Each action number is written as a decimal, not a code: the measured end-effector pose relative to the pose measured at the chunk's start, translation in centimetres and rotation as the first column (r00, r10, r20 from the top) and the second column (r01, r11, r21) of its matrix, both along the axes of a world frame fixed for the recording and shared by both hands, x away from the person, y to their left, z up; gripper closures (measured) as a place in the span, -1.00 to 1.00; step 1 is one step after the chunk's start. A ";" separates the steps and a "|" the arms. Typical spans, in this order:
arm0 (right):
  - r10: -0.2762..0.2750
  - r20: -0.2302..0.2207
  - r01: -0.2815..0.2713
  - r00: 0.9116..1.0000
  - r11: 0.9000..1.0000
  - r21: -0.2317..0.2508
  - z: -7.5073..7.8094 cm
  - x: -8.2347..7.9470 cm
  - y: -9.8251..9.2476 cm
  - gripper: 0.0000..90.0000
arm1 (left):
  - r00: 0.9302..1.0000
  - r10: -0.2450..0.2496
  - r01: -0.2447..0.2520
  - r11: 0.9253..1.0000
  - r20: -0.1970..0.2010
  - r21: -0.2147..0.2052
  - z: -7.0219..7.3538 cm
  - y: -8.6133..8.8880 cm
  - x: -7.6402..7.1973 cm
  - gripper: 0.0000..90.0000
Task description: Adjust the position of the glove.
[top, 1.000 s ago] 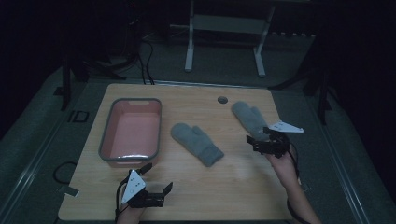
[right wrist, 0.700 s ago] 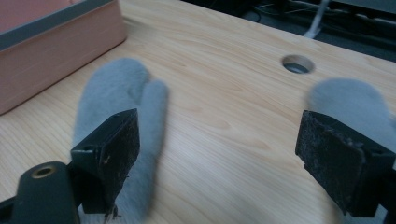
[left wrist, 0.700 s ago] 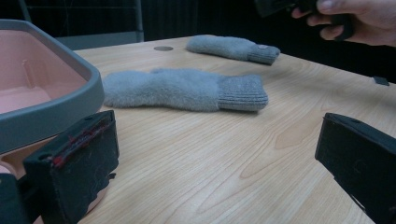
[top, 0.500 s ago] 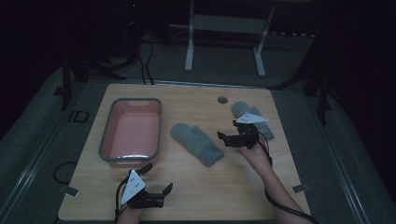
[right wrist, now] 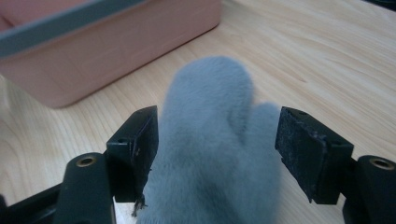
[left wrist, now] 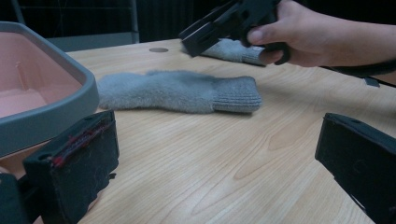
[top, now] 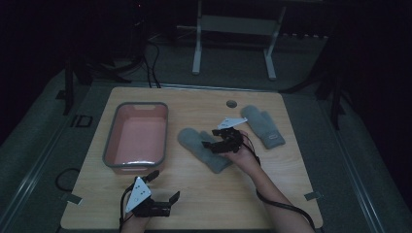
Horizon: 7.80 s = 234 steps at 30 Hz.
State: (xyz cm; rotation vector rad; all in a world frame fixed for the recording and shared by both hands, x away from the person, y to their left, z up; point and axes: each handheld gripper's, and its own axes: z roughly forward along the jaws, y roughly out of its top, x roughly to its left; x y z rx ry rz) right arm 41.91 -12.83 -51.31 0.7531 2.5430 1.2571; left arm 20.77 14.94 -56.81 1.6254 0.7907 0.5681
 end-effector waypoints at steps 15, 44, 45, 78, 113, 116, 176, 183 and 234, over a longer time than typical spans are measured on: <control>0.092 -0.032 -0.096 0.995 0.980 -0.172 -3.4 1.6 2.5 0.24 | 1.000 -0.005 0.005 1.000 0.002 -0.002 0.1 0.1 -0.1 -1.00; -0.414 -0.029 0.415 0.910 0.904 0.101 1.7 -3.7 -2.4 0.84 | 1.000 -0.003 0.003 1.000 0.002 -0.011 0.2 -0.3 -0.4 -1.00; -0.438 -0.029 0.438 0.899 0.893 0.104 2.0 -4.0 -2.7 0.84 | 1.000 -0.002 0.002 1.000 0.001 -0.011 0.2 -0.3 -0.4 -1.00; -0.582 -0.124 0.585 0.804 0.811 -0.012 -3.3 -4.1 -2.7 0.52 | 1.000 -0.004 0.004 1.000 0.007 -0.003 0.3 -0.2 -0.5 -1.00; -0.478 0.132 0.482 0.868 0.876 -0.001 4.5 1.0 -15.0 0.17 | 1.000 -0.001 0.001 1.000 -0.001 -0.004 0.2 -0.3 -0.3 -1.00; -0.473 0.142 0.479 0.870 0.878 -0.011 4.3 2.2 -16.0 0.18 | 1.000 -0.001 0.001 1.000 -0.002 -0.004 0.2 -0.3 -0.3 -1.00; -0.747 -0.005 0.747 0.664 0.664 -0.037 1.9 0.4 -19.0 0.85 | 1.000 0.004 -0.004 1.000 -0.013 -0.004 0.0 -0.1 -0.1 -1.00; -0.784 -0.048 0.785 0.619 0.618 0.023 2.7 -3.1 -19.1 0.86 | 1.000 0.000 0.000 1.000 -0.011 0.001 0.0 -0.3 -0.2 -1.00; -0.327 0.019 0.327 0.945 0.935 -0.138 -0.6 -5.1 -23.1 0.17 | 0.999 -0.047 0.047 0.999 -0.004 0.010 0.1 -0.6 -0.1 -1.00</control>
